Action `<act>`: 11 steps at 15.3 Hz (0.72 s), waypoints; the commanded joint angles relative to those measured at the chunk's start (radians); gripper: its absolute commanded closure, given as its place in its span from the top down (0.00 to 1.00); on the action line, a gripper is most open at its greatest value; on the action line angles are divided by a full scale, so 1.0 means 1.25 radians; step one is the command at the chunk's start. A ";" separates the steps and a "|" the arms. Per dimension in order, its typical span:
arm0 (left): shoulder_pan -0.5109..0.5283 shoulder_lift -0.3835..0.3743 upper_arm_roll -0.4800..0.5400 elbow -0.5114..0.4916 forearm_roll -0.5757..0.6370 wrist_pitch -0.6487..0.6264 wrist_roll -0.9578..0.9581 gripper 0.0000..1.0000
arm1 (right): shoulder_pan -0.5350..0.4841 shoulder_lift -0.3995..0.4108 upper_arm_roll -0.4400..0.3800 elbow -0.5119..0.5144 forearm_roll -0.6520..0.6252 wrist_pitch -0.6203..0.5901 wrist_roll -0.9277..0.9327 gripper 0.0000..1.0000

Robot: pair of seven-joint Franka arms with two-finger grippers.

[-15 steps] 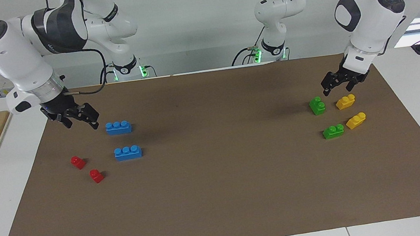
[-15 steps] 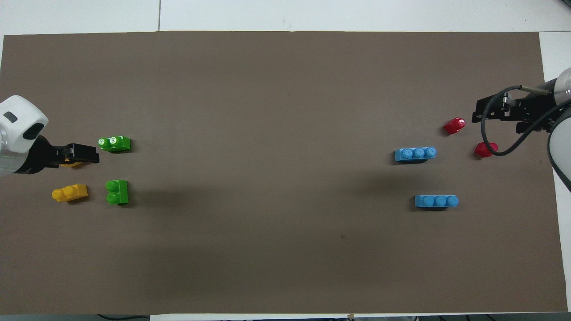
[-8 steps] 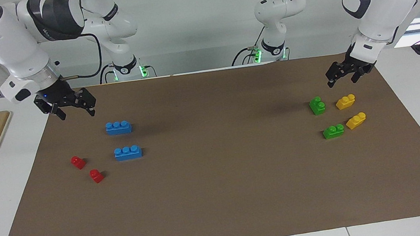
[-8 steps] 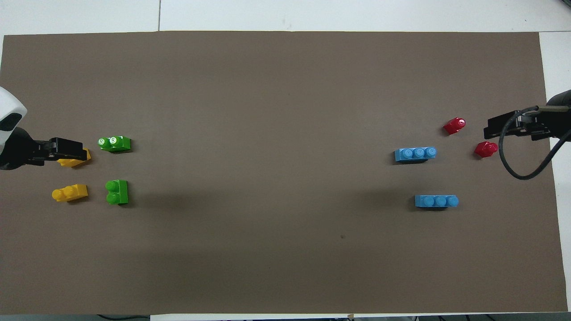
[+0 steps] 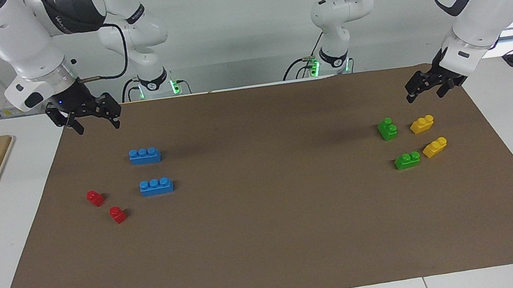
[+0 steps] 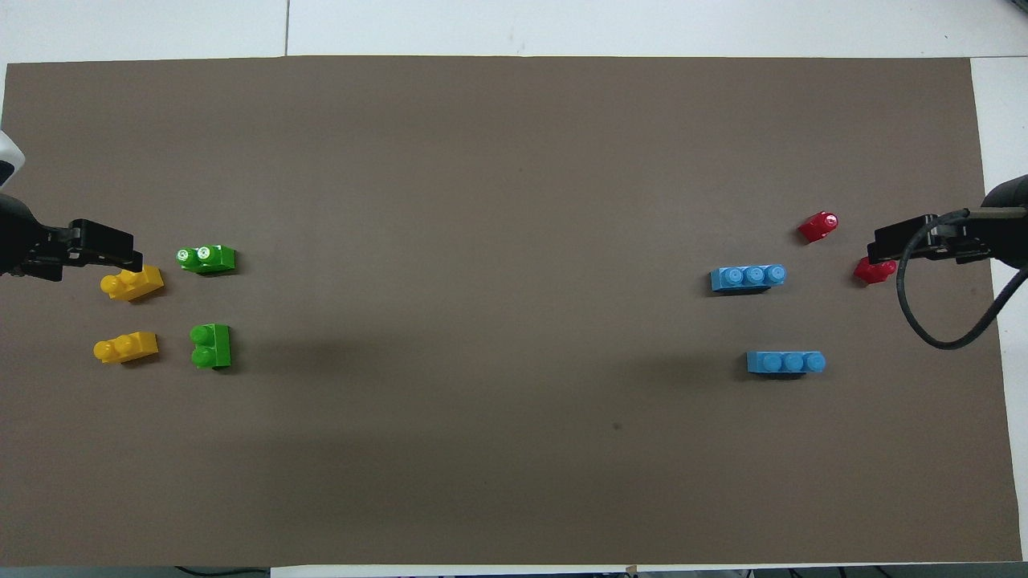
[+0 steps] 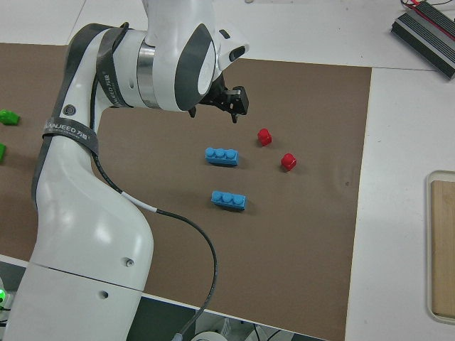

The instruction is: Remove green block with left arm and hold with right

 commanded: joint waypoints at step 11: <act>-0.076 0.032 0.052 0.081 0.017 -0.054 -0.016 1.00 | -0.001 -0.026 0.002 -0.039 -0.052 0.016 -0.018 1.00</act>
